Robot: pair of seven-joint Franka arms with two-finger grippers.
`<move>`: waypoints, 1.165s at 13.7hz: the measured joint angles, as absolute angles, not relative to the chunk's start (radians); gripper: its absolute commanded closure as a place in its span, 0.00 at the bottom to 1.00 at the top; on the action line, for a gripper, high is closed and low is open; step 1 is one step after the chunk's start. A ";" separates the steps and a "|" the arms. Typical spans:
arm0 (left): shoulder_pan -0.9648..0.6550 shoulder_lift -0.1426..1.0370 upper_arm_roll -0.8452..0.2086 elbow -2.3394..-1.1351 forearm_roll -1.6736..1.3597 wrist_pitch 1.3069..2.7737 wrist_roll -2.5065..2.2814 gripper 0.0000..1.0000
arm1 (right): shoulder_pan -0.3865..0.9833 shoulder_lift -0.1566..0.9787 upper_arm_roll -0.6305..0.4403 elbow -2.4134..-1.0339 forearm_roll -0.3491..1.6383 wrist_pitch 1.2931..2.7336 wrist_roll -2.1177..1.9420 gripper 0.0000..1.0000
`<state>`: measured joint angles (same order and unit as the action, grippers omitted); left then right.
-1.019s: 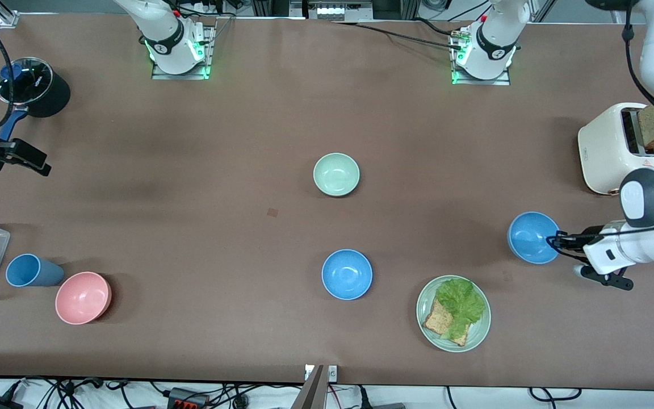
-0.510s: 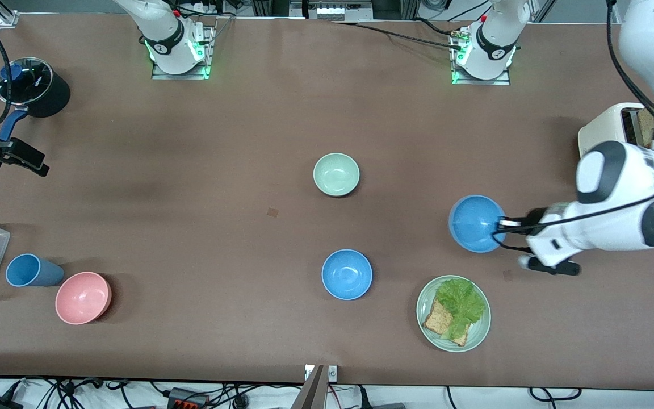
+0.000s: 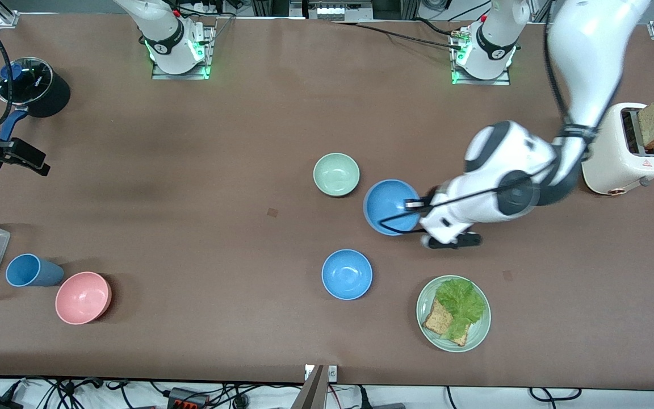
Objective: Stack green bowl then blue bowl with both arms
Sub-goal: 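Carry the blue bowl over the green bowl with the left gripper, then lower the blue bowl into the green bowl and open the left gripper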
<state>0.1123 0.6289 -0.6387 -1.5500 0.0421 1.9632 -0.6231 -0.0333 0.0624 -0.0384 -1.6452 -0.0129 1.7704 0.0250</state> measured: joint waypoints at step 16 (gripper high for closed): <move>0.051 0.610 -0.762 -1.840 0.042 2.276 -0.916 1.00 | -0.045 0.063 -0.018 -1.645 -0.013 1.748 0.021 0.00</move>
